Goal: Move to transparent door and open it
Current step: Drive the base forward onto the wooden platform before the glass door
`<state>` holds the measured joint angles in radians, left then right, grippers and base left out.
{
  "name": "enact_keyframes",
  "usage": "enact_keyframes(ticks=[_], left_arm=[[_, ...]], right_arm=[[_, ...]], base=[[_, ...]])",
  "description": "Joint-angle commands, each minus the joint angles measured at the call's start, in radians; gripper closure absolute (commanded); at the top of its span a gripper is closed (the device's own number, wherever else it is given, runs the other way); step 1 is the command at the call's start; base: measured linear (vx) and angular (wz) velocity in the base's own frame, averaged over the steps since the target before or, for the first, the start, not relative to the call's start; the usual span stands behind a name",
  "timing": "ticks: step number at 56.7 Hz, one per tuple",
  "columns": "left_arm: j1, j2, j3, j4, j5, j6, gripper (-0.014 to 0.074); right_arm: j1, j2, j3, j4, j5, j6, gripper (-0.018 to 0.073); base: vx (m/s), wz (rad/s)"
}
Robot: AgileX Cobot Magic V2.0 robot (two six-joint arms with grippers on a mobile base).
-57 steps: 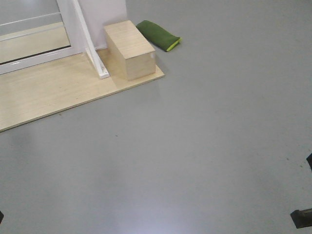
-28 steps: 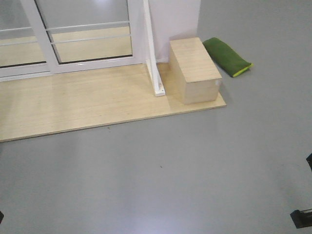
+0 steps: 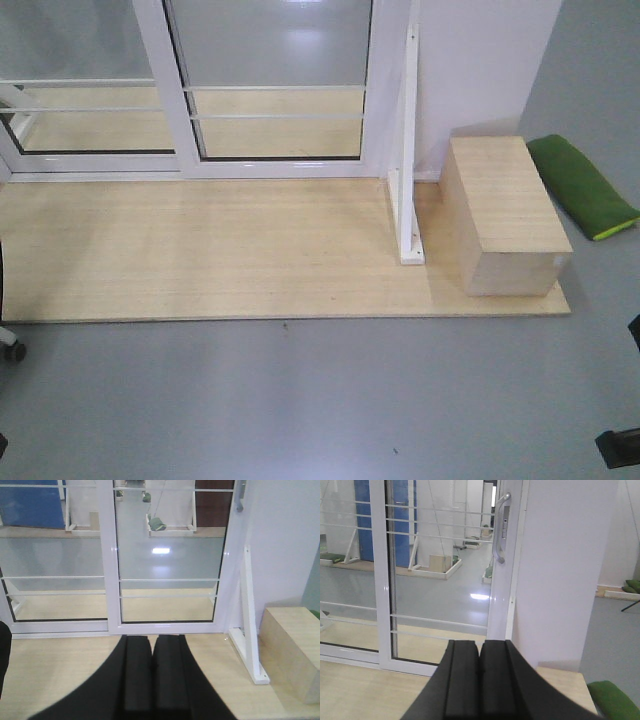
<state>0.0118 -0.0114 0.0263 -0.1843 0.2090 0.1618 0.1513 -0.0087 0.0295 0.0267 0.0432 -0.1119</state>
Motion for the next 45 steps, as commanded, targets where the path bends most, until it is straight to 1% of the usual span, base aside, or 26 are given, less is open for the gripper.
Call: enact_keyframes(ticks=[1,45], left_arm=[[-0.001,-0.013,-0.025,-0.012,-0.077,-0.009,0.0594],[-0.001,-0.013,-0.025,-0.012,-0.077,-0.009,0.0594]], right_arm=[[-0.005,-0.015,0.003,0.001,-0.078,-0.005,0.0564],[-0.005,-0.015,0.003,0.001,-0.078,-0.005,0.0564]], base=[[0.52,0.25],[0.50,0.27]])
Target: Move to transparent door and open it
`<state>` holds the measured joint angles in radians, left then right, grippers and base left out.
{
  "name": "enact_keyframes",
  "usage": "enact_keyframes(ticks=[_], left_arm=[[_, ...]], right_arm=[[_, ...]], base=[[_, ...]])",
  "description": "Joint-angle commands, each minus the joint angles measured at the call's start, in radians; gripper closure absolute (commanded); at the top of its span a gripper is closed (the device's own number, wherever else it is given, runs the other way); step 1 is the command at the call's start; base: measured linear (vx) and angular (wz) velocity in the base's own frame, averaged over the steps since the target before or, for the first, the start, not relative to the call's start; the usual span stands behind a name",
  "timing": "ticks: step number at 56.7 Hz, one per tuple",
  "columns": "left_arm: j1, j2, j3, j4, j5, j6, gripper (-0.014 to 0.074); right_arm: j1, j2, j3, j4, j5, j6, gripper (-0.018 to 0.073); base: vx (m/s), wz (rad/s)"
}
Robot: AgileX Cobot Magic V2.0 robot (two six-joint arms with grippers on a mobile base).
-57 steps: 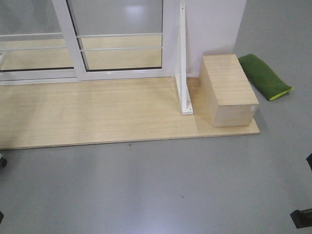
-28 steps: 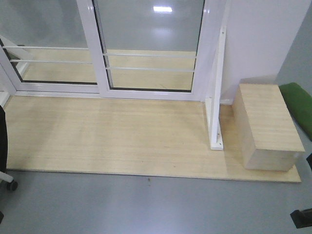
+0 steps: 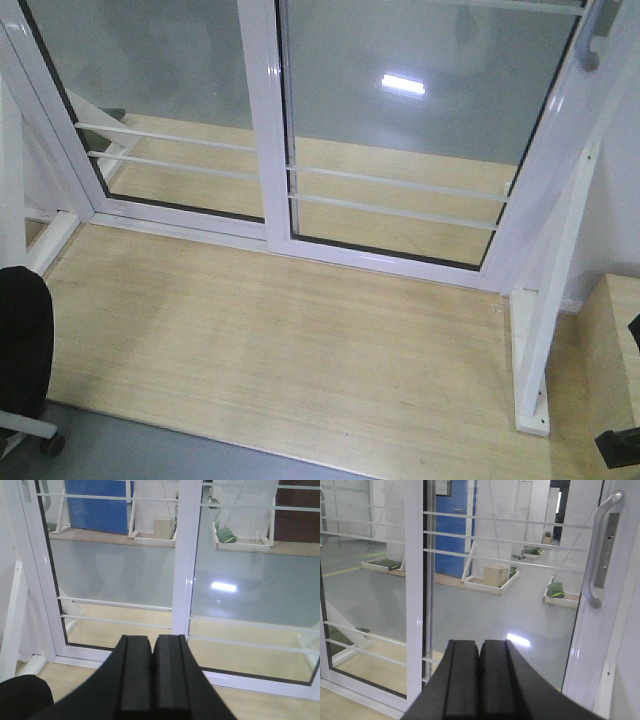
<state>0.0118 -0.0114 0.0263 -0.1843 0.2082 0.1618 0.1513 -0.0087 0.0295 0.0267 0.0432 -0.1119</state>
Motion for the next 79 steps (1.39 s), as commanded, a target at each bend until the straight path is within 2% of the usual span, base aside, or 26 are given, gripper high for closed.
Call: enact_keyframes(ticks=[1,21,46,60,65,79], left_arm=[[-0.001,-0.013,-0.025,-0.012,-0.076,-0.009,0.0594],[-0.001,-0.013,-0.025,-0.012,-0.076,-0.009,0.0594],[-0.001,-0.013,-0.025,-0.012,-0.076,-0.009,0.0594],[-0.001,-0.013,-0.025,-0.012,-0.076,-0.009,0.0594],[-0.003,0.033,-0.026,-0.012,-0.115,-0.009,0.0594],[-0.003,0.045,-0.027,-0.012,-0.090,-0.009,0.0594]], right_arm=[[-0.005,-0.015,0.003,0.001,-0.078,-0.005,0.0564],[-0.005,-0.015,0.003,0.001,-0.078,-0.005,0.0564],[-0.005,-0.015,0.003,0.001,-0.078,-0.005,0.0564],[-0.005,-0.015,0.003,0.001,-0.077,-0.005,0.0564],[-0.005,0.031,0.000,0.001,-0.107,-0.005,0.0564],[-0.005,0.053,0.001,0.001,-0.076,-0.005,0.0564]], base=[[0.48,0.21],[0.46,0.01],[0.36,-0.38],[0.21,-0.26],[0.03,-0.06],[-0.04,0.06]])
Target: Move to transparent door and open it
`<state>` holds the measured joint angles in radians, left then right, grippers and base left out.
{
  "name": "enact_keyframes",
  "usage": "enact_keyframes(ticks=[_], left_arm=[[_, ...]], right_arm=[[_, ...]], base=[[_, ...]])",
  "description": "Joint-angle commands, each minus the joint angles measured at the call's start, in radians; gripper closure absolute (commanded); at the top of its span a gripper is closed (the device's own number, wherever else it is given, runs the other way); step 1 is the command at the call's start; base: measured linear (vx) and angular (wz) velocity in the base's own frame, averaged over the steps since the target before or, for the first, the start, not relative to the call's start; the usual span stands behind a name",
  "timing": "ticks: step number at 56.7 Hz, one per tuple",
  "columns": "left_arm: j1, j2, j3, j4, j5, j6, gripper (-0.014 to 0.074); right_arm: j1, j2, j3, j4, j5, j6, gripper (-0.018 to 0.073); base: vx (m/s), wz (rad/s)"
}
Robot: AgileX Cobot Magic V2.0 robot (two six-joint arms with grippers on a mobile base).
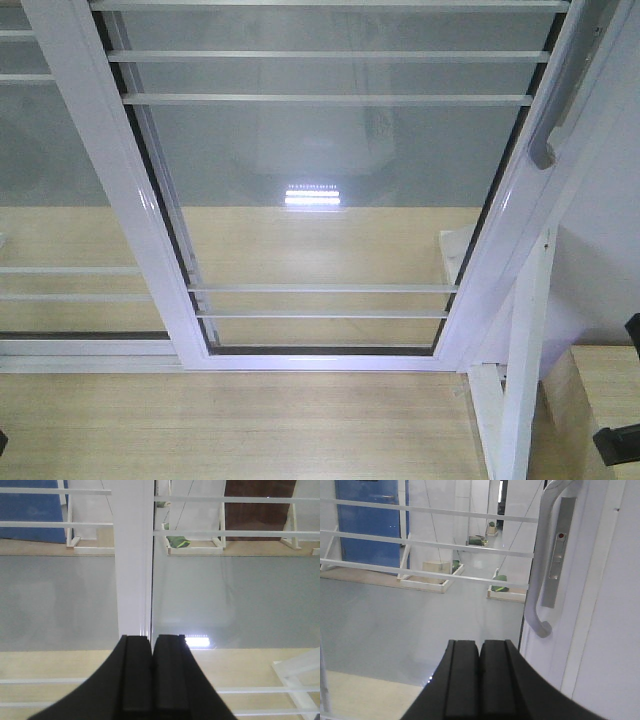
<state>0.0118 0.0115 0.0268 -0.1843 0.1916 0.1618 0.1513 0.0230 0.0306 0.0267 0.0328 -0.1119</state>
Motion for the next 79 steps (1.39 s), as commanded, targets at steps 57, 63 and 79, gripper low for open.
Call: enact_keyframes(ticks=[57,63,79], left_arm=[[-0.003,0.023,-0.028,-0.012,-0.074,-0.009,0.0594],[-0.003,0.023,-0.028,-0.012,-0.074,-0.009,0.0594],[-0.003,0.023,-0.028,-0.012,-0.074,-0.009,0.0594]], right_arm=[[-0.005,0.023,0.000,0.001,-0.061,-0.005,0.0564],[-0.005,0.023,0.000,0.001,-0.061,-0.005,0.0564],[-0.005,0.023,0.000,0.004,-0.083,-0.005,0.0564]], base=[[0.01,-0.01],[0.00,0.00],[0.00,0.00]])
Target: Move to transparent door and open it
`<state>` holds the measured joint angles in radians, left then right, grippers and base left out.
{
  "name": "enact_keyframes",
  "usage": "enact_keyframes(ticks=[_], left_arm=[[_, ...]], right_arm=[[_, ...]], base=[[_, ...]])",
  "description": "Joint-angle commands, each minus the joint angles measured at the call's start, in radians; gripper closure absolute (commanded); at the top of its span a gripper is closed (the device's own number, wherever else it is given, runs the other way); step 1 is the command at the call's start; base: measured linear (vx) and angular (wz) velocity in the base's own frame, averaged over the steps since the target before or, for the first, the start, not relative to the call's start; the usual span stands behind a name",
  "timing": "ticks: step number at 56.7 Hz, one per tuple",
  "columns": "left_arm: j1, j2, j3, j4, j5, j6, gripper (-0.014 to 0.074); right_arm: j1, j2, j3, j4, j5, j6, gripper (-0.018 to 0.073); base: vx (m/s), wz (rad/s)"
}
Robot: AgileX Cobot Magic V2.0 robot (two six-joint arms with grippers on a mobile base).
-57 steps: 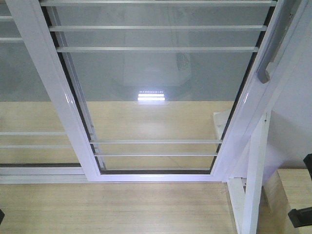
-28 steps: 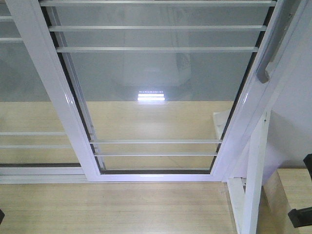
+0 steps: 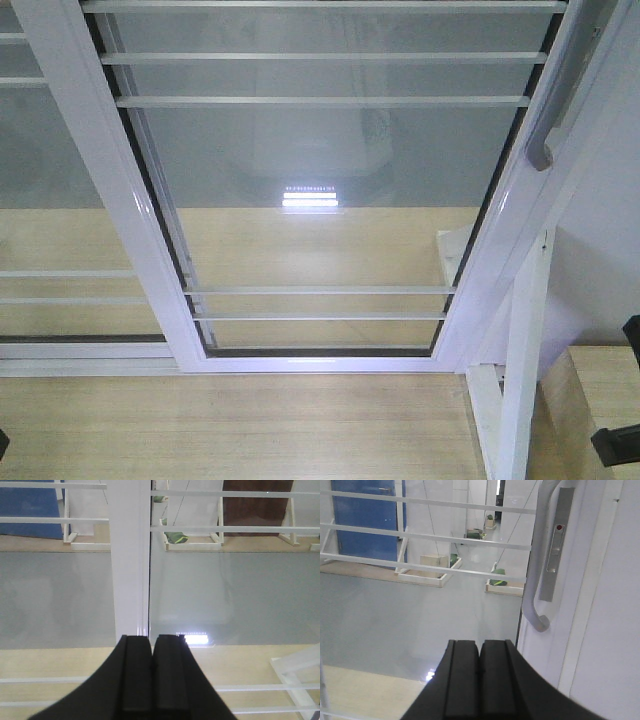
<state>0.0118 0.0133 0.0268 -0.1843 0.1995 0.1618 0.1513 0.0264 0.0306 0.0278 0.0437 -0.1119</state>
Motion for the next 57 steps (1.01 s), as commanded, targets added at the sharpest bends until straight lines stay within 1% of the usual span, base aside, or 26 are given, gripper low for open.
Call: enact_keyframes(ticks=[1,9,14,19,28,33,39,43,49,57], left_arm=[[-0.003,0.021,-0.028,-0.012,-0.082,-0.009,0.0594],[-0.003,0.021,-0.028,-0.012,-0.114,-0.009,0.0594],[-0.003,0.021,-0.028,-0.011,-0.137,-0.009,0.0594],[-0.003,0.021,-0.028,-0.009,-0.190,-0.009,0.0594],[-0.003,0.021,-0.037,-0.013,-0.321,-0.013,0.0594],[-0.003,0.021,-0.091,-0.013,-0.320,-0.032,0.0594],[-0.003,0.042,-0.181,-0.012,-0.309,-0.039,0.0594],[-0.003,0.097,-0.251,-0.011,-0.317,-0.036,0.0594],[-0.003,0.245,-0.388,-0.005,-0.327,-0.027,0.0594],[-0.004,0.513,-0.610,-0.002,-0.322,-0.028,0.0594]], right_arm=[[-0.005,0.020,0.000,0.003,-0.095,-0.005,0.0564],[-0.005,0.020,0.000,0.002,-0.112,-0.005,0.0564],[-0.005,0.020,0.000,0.003,-0.154,-0.004,0.0564],[-0.005,0.020,0.000,0.003,-0.197,-0.004,0.0564],[-0.005,0.020,-0.011,0.003,-0.239,-0.004,0.0564],[-0.005,0.020,-0.049,0.003,-0.240,-0.005,0.0564],[-0.005,0.035,-0.133,0.003,-0.230,-0.017,0.0564],[-0.005,0.081,-0.219,0.003,-0.195,-0.032,0.0564],[-0.005,0.211,-0.386,-0.002,-0.127,-0.036,0.0564],[-0.005,0.442,-0.625,-0.008,-0.075,-0.053,0.0564]], base=[[0.00,0.00],[0.00,0.00],[0.00,0.00],[0.00,0.00],[0.00,0.00],[0.00,0.00],[0.00,0.00],[0.00,0.00],[0.00,0.00],[0.00,0.00]])
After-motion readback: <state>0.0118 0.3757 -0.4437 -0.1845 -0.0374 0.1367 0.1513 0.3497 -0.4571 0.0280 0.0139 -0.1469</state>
